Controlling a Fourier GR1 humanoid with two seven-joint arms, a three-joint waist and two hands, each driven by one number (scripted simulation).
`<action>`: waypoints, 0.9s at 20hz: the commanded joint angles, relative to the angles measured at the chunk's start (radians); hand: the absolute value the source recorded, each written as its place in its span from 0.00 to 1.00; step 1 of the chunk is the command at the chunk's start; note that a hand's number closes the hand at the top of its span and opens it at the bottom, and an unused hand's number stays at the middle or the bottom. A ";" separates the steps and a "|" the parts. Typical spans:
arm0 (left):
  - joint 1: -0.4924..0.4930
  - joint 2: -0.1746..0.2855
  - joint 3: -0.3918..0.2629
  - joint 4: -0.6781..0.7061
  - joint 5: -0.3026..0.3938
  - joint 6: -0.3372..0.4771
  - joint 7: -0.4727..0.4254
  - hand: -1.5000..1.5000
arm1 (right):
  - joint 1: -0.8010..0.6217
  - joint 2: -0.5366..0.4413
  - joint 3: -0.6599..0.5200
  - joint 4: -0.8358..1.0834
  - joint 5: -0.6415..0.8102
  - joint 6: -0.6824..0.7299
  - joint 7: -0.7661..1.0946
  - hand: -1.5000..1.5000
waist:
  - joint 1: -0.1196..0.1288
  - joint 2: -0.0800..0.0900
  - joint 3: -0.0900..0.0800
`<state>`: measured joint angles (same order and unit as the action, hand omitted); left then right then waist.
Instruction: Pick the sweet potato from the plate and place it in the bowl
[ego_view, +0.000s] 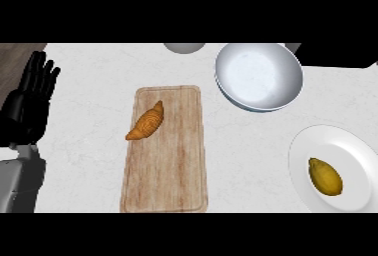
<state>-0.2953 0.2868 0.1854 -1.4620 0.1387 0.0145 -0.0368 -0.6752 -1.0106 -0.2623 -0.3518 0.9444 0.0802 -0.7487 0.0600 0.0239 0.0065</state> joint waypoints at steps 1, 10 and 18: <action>-0.032 0.019 0.030 0.066 0.005 -0.006 -0.022 0.50 | -0.103 -0.046 -0.041 0.037 -0.049 0.095 -0.125 1.00 | -0.017 -0.003 -0.003; 0.022 -0.013 -0.004 -0.003 -0.034 0.029 -0.014 0.50 | -0.304 -0.038 -0.085 0.026 -0.137 0.299 -0.172 1.00 | -0.029 -0.018 -0.006; 0.006 0.007 0.016 -0.018 -0.009 0.021 0.046 0.50 | -0.472 0.054 -0.055 -0.021 -0.195 0.512 -0.029 1.00 | -0.043 -0.025 -0.008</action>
<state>-0.2856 0.2955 0.1993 -1.4725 0.1285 0.0300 -0.0064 -1.0834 -0.9971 -0.3308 -0.3513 0.7696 0.4354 -0.7622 0.0257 0.0020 -0.0005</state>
